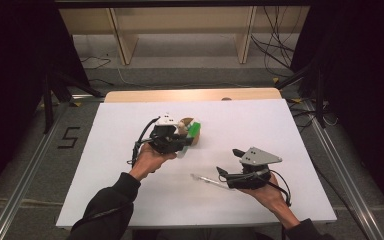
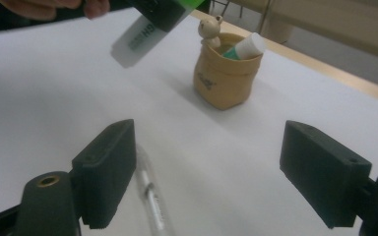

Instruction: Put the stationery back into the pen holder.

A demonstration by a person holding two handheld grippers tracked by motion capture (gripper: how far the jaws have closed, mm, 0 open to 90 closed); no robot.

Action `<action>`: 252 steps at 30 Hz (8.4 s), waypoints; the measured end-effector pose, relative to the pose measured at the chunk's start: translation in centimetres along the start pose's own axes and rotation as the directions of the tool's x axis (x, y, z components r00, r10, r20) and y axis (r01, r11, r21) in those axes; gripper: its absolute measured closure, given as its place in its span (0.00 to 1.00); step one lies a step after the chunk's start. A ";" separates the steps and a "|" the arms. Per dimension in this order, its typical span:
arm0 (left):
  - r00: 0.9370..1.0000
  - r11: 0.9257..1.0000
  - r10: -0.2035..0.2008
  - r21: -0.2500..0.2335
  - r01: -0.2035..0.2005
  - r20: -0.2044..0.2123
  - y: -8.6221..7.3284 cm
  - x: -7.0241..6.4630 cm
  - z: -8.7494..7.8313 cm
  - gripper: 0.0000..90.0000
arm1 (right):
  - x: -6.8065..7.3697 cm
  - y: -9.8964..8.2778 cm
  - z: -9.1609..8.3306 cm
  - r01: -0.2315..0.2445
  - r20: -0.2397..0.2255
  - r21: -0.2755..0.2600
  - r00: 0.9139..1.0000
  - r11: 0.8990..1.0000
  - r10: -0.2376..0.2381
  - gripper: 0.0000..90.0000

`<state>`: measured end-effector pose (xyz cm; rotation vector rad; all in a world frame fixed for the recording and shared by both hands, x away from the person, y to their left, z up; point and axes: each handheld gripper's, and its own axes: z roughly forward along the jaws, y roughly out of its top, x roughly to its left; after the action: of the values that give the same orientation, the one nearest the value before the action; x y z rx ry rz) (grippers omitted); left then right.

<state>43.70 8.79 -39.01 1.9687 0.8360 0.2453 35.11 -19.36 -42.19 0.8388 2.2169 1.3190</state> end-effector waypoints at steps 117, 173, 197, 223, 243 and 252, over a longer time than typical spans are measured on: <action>0.999 0.998 0.042 0.056 -0.041 -0.018 -3.1 -1.3 -2.8 0.19 | -0.6 -1.1 0.3 -0.031 -0.120 0.210 0.991 0.977 0.057 0.28; 0.997 0.998 0.066 0.004 -0.066 -0.031 -8.0 -2.3 -6.5 0.17 | -0.5 -0.8 5.9 0.163 -0.226 0.613 0.974 0.773 -0.026 0.67; 0.997 0.998 0.066 0.008 -0.066 -0.032 -8.2 -2.3 -6.7 0.17 | 0.7 -0.4 7.1 0.265 -0.260 0.675 0.959 0.688 -0.113 0.88; 0.998 0.999 0.040 0.023 -0.039 -0.055 -8.4 -1.6 -6.7 0.18 | 1.5 0.8 4.5 0.383 -0.245 0.533 0.924 0.754 -0.295 0.89; 0.996 0.999 0.028 0.022 -0.026 -0.083 -6.5 -1.7 -7.7 0.18 | 5.8 -0.5 2.7 0.712 -0.029 0.331 0.664 0.619 -0.747 0.89; 0.998 0.994 0.051 0.102 -0.048 -0.024 -5.2 -2.4 -6.7 0.18 | 7.8 -1.7 2.6 0.837 0.021 0.300 0.473 0.457 -0.881 0.89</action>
<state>36.24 13.54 -39.39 2.0870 0.8317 0.2625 30.53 -13.00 -45.28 -0.1965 2.1528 0.4194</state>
